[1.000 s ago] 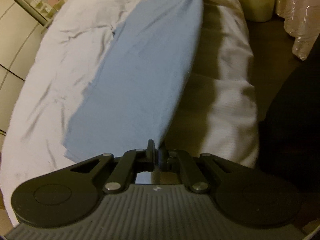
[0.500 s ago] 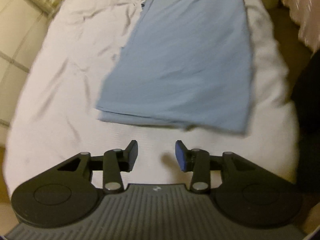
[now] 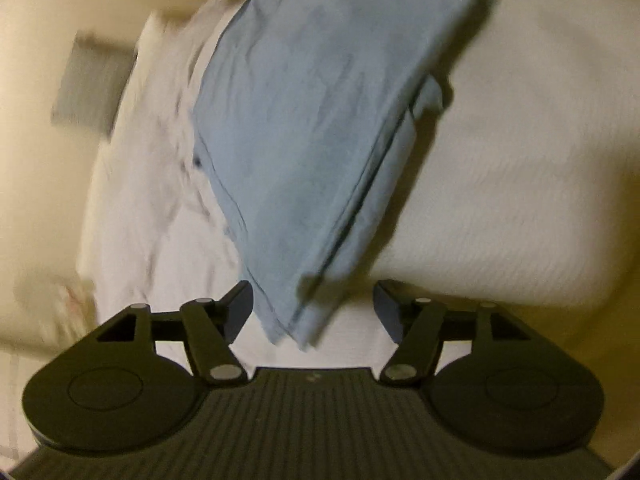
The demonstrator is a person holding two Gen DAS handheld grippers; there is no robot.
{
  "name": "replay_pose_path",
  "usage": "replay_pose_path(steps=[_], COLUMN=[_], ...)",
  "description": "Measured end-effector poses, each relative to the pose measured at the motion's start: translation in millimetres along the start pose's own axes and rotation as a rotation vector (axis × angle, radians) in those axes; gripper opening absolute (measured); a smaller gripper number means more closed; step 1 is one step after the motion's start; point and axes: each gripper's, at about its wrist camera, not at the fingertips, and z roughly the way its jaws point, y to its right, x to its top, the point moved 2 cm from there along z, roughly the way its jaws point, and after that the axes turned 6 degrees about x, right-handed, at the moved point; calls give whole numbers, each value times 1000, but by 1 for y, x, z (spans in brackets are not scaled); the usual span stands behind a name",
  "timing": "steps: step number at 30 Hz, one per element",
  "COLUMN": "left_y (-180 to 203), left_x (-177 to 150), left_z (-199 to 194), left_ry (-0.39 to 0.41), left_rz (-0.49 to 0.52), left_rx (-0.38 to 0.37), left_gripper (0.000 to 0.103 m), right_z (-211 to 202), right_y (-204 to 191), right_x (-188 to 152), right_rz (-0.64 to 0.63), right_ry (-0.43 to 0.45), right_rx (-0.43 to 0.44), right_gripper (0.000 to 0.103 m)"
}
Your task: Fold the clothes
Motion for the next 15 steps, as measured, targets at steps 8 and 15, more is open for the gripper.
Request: replay_pose_path(steps=[8,15], left_y=[-7,-13], left_x=[-16,-18], left_z=[28,41], left_ry=[119,105], left_rz=[60,7], left_rx=[1,-74], left_gripper=[34,6], right_z=[1,61], right_y=[-106,-138], right_x=[35,40], right_rz=[-56,-184], right_ry=[31,-39], right_rx=[46,-46], right_gripper=[62,68])
